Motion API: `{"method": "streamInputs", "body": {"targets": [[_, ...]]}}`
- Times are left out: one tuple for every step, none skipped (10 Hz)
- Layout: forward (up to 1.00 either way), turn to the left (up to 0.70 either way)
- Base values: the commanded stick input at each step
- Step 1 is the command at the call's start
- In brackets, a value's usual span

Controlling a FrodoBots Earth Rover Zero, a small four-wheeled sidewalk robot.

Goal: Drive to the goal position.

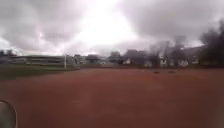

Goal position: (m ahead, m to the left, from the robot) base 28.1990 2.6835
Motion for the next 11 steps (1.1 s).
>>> {"method": "streamInputs", "body": {"targets": [[0.70,0.35],[0.70,0.00],[0.70,0.00],[0.70,0.00],[0.70,0.00],[0.70,0.00],[0.70,0.00],[0.70,0.00],[0.70,0.00],[0.70,0.00],[0.70,0.00]]}}
